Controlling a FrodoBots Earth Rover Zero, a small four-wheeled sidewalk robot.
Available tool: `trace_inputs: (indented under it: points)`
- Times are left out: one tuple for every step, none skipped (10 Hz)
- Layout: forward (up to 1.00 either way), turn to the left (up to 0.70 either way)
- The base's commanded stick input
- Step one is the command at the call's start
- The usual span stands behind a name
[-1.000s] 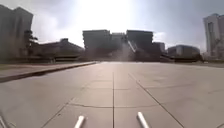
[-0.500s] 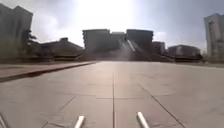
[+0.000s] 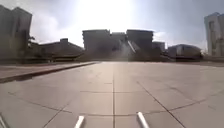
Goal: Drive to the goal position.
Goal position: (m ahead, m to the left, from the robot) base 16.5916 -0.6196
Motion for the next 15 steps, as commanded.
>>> trace_inputs:
  points:
    - [1.00, 0.00]
    - [1.00, -0.02]
    - [1.00, -0.17]
    - [1.00, -0.27]
    - [1.00, -0.27]
    - [1.00, -0.27]
    - [1.00, -0.14]
    - [1.00, 0.00]
    - [1.00, 0.00]
    - [1.00, 0.00]
    - [1.00, 0.00]
    - [1.00, 0.00]
    - [1.00, 0.00]
    - [1.00, 0.00]
    - [1.00, 0.00]
